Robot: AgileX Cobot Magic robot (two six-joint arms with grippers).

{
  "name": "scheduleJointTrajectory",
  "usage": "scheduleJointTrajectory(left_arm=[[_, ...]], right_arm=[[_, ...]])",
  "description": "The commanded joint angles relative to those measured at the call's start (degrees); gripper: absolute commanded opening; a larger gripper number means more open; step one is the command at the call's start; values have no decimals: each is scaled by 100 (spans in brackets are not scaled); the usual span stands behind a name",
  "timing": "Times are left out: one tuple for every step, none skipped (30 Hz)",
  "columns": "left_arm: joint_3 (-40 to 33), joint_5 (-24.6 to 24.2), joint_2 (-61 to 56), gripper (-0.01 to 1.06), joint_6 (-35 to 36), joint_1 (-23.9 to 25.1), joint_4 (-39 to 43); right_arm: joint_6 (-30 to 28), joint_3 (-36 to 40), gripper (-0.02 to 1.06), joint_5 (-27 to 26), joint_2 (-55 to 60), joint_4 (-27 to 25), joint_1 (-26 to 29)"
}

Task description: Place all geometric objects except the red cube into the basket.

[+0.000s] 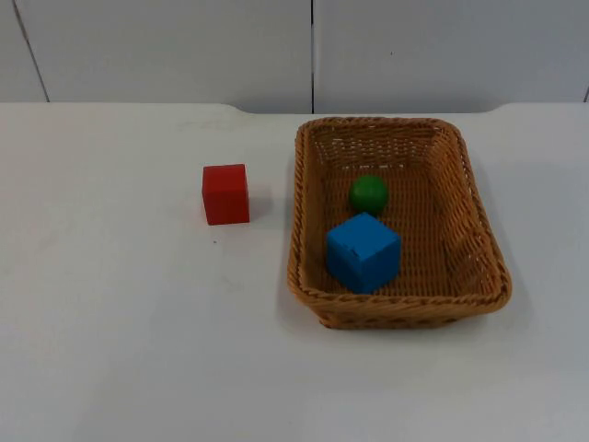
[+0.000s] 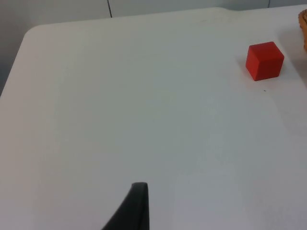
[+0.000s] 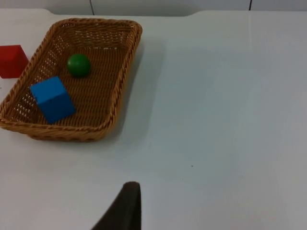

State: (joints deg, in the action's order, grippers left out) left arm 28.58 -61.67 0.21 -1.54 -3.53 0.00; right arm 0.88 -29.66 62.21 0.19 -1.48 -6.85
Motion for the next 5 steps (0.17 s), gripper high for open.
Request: scheduleJointTrajectory(left_arm=[[-24, -4, -21, 105, 28, 69, 50], [-24, -4, -21, 105, 28, 111, 50], [-24, -4, -21, 105, 28, 190, 50], [-24, -4, -21, 105, 28, 190, 50], [-24, -4, -21, 105, 28, 300, 50]], right_arm=[[-43, 21, 105, -48, -19, -28, 33], [-43, 21, 105, -48, -19, -28, 33], [-43, 21, 105, -48, -19, -28, 33], [-43, 21, 105, -48, -19, -28, 33], [-43, 21, 105, -48, -19, -28, 33]])
